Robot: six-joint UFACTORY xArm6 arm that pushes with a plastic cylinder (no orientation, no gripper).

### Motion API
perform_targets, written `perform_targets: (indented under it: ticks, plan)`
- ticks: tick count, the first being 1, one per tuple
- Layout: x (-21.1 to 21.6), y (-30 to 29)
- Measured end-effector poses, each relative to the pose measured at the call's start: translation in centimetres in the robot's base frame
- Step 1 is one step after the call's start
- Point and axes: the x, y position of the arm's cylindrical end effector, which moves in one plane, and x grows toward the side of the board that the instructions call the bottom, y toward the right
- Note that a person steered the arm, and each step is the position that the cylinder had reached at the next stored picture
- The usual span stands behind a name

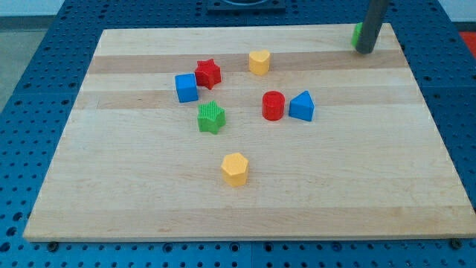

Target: Move the yellow heart to the green circle

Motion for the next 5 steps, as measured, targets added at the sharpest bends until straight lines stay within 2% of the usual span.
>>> perform_targets:
  ticks: [3, 5]
  plan:
    - [-0.3, 0.0]
    - [1.6, -6.9]
